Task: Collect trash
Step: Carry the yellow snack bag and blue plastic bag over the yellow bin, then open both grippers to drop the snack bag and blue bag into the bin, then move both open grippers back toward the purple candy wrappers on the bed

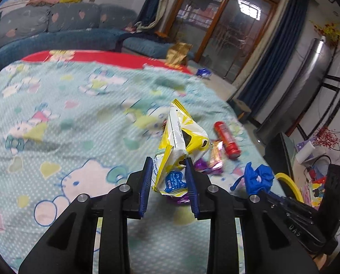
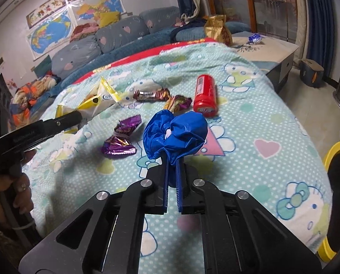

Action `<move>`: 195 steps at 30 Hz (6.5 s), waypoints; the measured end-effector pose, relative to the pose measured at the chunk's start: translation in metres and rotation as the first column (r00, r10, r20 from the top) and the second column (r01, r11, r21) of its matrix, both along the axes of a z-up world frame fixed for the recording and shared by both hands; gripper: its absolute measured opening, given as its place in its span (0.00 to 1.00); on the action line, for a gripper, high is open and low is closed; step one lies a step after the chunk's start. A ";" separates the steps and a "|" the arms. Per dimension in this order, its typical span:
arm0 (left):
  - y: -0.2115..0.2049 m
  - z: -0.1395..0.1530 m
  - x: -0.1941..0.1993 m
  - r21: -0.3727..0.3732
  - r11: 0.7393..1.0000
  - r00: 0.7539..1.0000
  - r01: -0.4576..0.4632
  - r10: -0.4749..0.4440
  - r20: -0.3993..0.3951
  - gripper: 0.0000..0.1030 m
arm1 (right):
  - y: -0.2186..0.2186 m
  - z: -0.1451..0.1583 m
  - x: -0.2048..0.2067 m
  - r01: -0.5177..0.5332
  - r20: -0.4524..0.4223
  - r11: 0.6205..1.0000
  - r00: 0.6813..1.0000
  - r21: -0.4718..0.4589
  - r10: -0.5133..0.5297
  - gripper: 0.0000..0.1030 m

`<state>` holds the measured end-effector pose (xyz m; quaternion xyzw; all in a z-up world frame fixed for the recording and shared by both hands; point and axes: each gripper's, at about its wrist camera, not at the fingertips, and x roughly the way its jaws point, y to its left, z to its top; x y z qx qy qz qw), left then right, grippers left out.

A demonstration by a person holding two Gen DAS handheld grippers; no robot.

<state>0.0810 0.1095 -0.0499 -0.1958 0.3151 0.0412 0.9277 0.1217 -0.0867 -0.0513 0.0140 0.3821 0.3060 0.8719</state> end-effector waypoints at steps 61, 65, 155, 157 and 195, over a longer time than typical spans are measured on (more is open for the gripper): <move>-0.214 0.037 0.036 0.124 0.854 0.854 0.505 -0.515 0.071 0.26 | -0.216 0.041 -0.016 0.477 0.125 0.878 0.870 0.027 -0.477 0.03; -0.225 0.035 0.039 0.131 0.838 0.839 0.529 -0.540 0.066 0.26 | -0.228 0.039 -0.014 0.507 0.119 0.862 0.854 0.024 -0.506 0.03; -0.208 0.033 0.046 0.233 0.901 0.910 0.366 -0.399 0.112 0.94 | -0.218 0.054 -0.021 0.507 0.130 0.856 0.847 0.097 -0.516 0.66; -0.200 0.036 0.045 0.234 0.909 0.917 0.346 -0.380 0.120 0.94 | -0.211 0.055 -0.022 0.490 0.132 0.866 0.857 0.097 -0.499 0.66; -0.015 0.005 0.005 0.188 0.980 0.998 0.063 -0.067 0.014 0.93 | -0.034 0.037 0.013 0.098 0.066 0.995 0.993 0.027 -0.100 0.63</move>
